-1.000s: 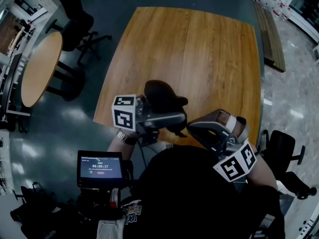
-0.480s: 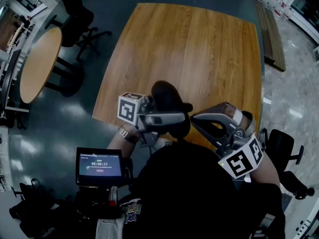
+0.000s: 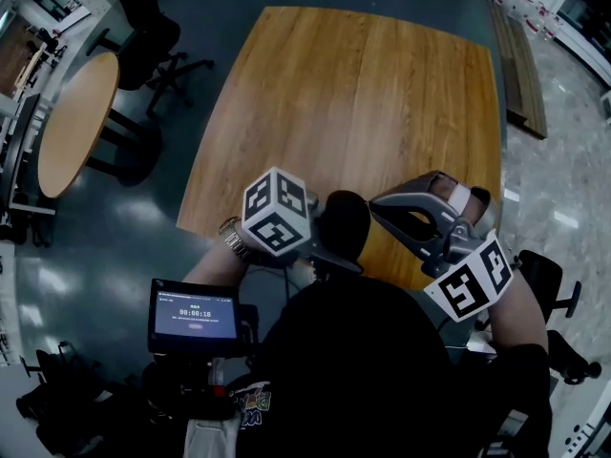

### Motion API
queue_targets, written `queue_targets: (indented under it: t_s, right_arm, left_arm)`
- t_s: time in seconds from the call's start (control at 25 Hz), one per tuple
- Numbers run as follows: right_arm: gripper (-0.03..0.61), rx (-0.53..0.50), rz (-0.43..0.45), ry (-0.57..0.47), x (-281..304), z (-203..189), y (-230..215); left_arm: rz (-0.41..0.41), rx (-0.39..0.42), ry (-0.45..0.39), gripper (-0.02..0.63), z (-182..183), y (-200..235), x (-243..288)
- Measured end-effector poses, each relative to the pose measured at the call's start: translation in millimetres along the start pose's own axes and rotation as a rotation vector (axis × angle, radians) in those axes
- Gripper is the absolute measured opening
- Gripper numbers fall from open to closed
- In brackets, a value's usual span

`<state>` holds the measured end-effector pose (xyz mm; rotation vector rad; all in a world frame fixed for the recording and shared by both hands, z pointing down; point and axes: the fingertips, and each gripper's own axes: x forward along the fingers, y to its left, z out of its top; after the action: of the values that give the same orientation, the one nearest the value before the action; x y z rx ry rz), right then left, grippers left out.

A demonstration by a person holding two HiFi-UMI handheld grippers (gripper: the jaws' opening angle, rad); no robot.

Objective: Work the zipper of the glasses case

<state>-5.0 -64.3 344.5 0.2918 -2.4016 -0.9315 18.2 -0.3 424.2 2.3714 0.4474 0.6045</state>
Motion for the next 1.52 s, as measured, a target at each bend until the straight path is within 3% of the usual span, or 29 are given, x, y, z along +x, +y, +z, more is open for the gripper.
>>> queue_targets:
  t_s: [0.08,0.24,0.36,0.44,0.56,0.76,0.92,1.04,1.08,1.16,1.24,1.32,1.36,1.44,1.52]
  right_arm:
    - [0.005,-0.041,0.048,0.019,1.8,-2.2,5.2]
    - [0.005,-0.14,0.179,0.077,6.3,-9.0,21.7]
    - [0.005,-0.28,0.239,0.12,11.0,-14.7,34.2]
    - [0.005,-0.302,0.256,0.108,16.0,-11.3,38.0]
    - [0.005,-0.304,0.291,0.081,28.6,-4.5,43.4]
    - [0.005,-0.355,0.401,0.089,39.8,-11.4,61.2]
    - [0.008,-0.35,0.397,0.085,45.4,-12.1,64.3]
    - [0.017,-0.167,0.395,0.068,40.7,-15.0,60.1]
    - [0.056,-0.065,0.394,0.059,37.4,-16.8,56.4]
    - [0.116,0.184,0.378,0.013,30.4,-20.7,46.0]
    - [0.123,0.485,0.328,-0.096,25.8,-21.7,34.2]
    - [0.253,0.78,0.298,-0.167,25.9,-26.6,30.0]
    - [0.272,0.873,0.29,-0.179,28.3,-29.8,31.3]
    - [0.272,0.931,0.263,-0.174,36.8,-32.6,36.1]
    - [0.285,0.887,0.242,-0.135,45.6,-30.7,44.5]
  left_arm:
    - [0.095,0.06,0.169,0.273,-18.2,11.0,-0.8]
    - [0.269,0.149,0.416,0.273,-44.3,34.4,-13.5]
    - [0.315,0.19,0.566,0.273,-62.2,44.3,-18.8]
    - [0.328,0.251,0.66,0.273,-72.9,51.7,-18.7]
    - [0.324,0.311,0.739,0.273,-79.5,56.7,-12.5]
    - [0.339,0.342,0.913,0.273,-105.3,69.2,-21.6]
    - [0.332,0.326,0.883,0.273,-109.5,69.2,-21.7]
    - [0.364,0.35,0.84,0.273,-104.8,73.1,-20.5]
    - [0.39,0.37,0.824,0.273,-102.2,76.2,-21.8]
    - [0.456,0.41,0.778,0.273,-93.6,82.9,-26.2]
    - [0.531,0.452,0.724,0.273,-82.5,89.9,-30.0]
    - [0.618,0.509,0.704,0.273,-73.5,98.7,-34.1]
    - [0.661,0.547,0.708,0.273,-70.1,103.6,-36.7]
    - [0.734,0.61,0.73,0.273,-66.2,112.6,-41.2]
    - [0.77,0.635,0.73,0.273,-64.1,117.7,-41.3]
